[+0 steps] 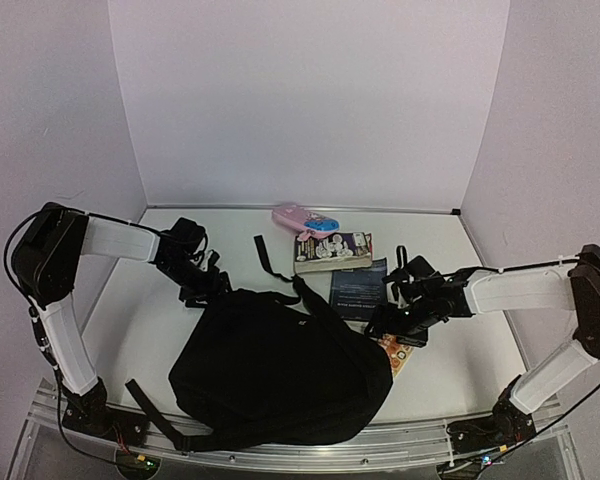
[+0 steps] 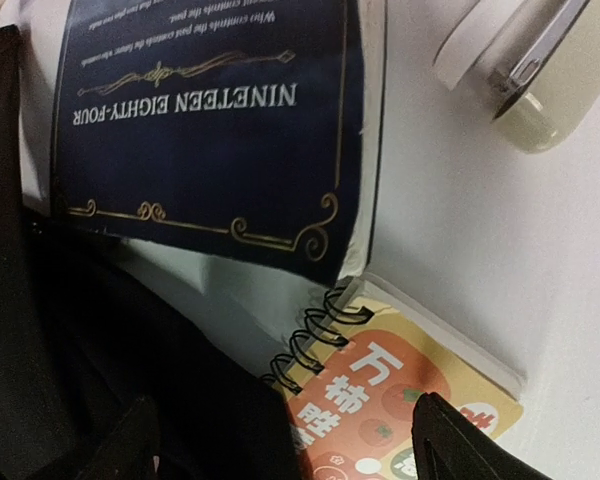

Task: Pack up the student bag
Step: Adjust the student bag at the center of the board, then unzip the student bag at the center of the board.

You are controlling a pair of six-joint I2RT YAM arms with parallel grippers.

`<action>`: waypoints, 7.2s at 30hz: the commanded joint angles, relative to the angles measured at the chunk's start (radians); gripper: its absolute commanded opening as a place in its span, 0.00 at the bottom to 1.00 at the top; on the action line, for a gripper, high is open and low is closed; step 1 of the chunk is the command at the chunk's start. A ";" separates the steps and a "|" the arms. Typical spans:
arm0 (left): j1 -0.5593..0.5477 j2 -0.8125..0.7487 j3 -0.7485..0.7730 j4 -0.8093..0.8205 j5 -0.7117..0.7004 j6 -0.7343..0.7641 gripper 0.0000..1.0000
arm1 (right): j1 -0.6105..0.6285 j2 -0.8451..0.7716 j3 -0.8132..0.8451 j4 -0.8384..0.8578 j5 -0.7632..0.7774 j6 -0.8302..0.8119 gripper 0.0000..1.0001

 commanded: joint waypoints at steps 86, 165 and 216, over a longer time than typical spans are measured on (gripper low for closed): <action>0.561 -0.712 -0.198 -0.143 -0.135 -0.147 0.92 | 0.667 0.398 0.593 0.047 0.593 -0.403 0.04; 0.382 -0.410 -0.485 0.313 0.066 -0.379 0.00 | 0.654 0.579 0.747 0.050 0.437 0.016 0.00; -0.553 -0.539 -0.210 0.046 -0.539 0.113 0.97 | 0.467 0.156 0.199 0.381 0.121 0.209 0.00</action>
